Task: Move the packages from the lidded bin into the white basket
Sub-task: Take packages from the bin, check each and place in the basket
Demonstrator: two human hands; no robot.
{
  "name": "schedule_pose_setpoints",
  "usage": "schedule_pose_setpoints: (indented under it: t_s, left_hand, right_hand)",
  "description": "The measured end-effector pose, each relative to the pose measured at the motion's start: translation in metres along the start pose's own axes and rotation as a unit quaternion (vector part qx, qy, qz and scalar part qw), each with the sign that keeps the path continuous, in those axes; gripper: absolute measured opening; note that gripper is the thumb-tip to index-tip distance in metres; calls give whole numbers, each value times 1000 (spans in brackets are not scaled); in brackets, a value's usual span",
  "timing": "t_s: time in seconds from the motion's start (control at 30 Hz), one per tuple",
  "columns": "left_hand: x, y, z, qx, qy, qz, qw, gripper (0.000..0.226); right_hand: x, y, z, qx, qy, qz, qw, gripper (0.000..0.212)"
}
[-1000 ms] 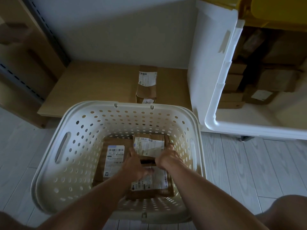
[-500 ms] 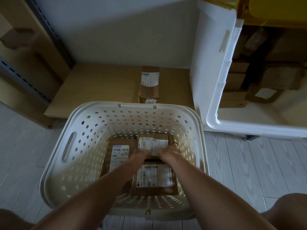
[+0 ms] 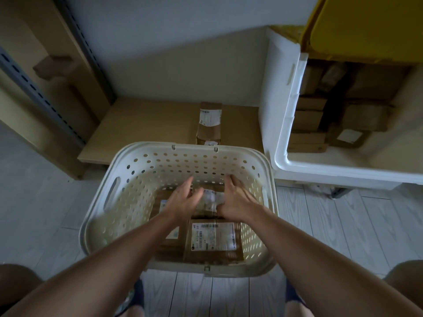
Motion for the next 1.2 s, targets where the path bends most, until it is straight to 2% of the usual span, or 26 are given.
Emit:
schedule_pose_setpoints:
  t_s: [0.2, 0.37, 0.63, 0.77, 0.93, 1.03, 1.2]
  left_hand:
    - [32, 29, 69, -178, -137, -37, 974, 62]
    - [67, 53, 101, -242, -175, 8, 954, 59]
    - [70, 88, 175, -352, -145, 52, 923, 56]
    - [60, 90, 200, -387, -152, 52, 908, 62]
    - [36, 87, 239, -441, -140, 61, 885, 54]
    - [16, 76, 264, -465, -117, 49, 876, 51]
    - [-19, 45, 311, -469, -43, 28, 882, 51]
  right_hand:
    - [42, 62, -21, 116, 105, 8, 988, 105]
    - [73, 103, -24, 163, 124, 12, 979, 103]
    - [146, 158, -9, 260, 55, 180, 947, 83]
    - [173, 159, 14, 251, -1, 235, 939, 74]
    - [192, 160, 42, 239, -15, 285, 928, 73]
    - [212, 154, 70, 190, -58, 313, 929, 72]
    - [250, 137, 127, 91, -119, 369, 917, 73]
Point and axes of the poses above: each hand's wrist, its own y-axis away from the middle knuckle, its own x-axis out of the back of the hand, z = x × y, the point moved 8 cm from there along -y, towards the middle knuckle, and after that the axes turned 13 degrees about -x, right-handed, at the moved point
